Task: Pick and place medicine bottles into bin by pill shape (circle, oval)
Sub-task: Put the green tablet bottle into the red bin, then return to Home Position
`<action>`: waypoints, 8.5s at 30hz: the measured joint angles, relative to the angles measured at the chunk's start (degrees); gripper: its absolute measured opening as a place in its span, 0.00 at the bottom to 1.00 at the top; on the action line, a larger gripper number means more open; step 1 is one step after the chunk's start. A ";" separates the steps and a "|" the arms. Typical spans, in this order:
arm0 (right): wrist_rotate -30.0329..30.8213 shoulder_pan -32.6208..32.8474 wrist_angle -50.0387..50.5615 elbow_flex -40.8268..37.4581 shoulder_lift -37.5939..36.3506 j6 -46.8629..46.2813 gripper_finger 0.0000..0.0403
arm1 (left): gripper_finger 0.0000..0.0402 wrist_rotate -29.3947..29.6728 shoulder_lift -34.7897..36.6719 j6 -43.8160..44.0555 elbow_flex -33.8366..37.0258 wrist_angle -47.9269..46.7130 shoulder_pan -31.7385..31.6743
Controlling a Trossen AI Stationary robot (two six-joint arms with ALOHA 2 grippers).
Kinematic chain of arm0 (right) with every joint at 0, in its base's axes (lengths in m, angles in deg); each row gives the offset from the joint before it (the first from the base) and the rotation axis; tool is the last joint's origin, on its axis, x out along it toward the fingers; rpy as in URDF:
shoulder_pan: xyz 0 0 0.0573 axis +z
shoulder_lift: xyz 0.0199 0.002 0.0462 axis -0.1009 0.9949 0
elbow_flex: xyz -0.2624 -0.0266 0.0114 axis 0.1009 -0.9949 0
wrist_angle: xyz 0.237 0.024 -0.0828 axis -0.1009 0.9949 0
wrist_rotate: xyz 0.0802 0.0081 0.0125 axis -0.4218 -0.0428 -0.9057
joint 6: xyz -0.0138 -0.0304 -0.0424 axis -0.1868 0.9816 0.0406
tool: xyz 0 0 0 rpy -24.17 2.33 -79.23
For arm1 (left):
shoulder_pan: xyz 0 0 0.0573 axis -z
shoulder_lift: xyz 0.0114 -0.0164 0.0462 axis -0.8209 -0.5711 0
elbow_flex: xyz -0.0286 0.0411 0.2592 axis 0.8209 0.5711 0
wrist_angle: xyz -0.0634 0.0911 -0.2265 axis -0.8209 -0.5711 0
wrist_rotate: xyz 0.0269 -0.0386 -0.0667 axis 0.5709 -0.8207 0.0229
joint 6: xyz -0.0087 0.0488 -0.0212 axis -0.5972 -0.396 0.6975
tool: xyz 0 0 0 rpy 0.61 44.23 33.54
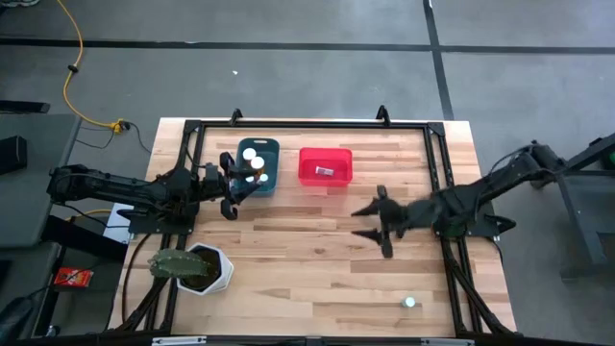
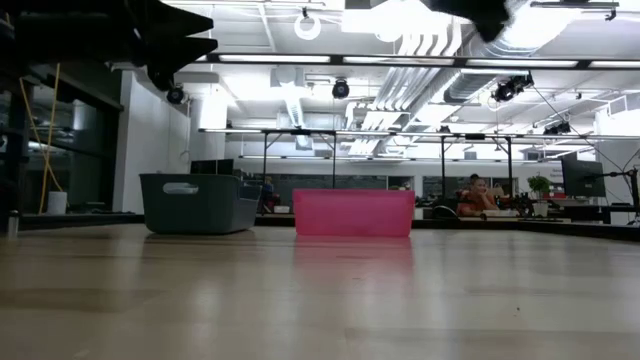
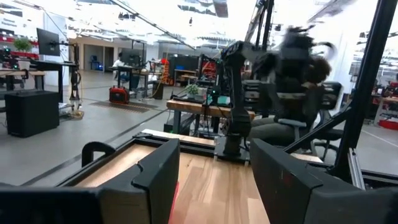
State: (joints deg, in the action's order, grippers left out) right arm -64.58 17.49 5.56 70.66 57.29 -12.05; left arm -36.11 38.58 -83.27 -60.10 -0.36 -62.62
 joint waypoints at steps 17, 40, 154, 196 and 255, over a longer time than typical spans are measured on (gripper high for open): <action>-18.18 23.70 56.11 26.34 26.94 -68.06 0.55 | 0.46 -0.02 0.00 0.02 0.00 -2.46 0.00; -29.66 24.40 58.81 27.22 34.73 -92.40 0.55 | 0.46 -0.04 0.00 0.00 0.00 -2.84 -0.02; -12.00 -40.58 64.29 48.99 50.50 5.23 0.26 | 0.46 -0.02 0.00 -0.02 -0.02 -4.58 -0.02; -17.85 -38.82 -4.16 -3.02 9.48 8.42 0.51 | 0.46 -0.06 0.02 1.51 -0.02 -6.54 0.00; -20.15 -35.14 -27.55 -19.01 1.13 3.80 0.51 | 0.00 -0.08 37.17 6.43 8.55 -38.89 1.51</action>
State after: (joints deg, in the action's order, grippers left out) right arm -84.73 -17.65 -21.99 51.65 58.42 -8.25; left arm -36.19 75.74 -76.83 -51.55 -39.26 -61.11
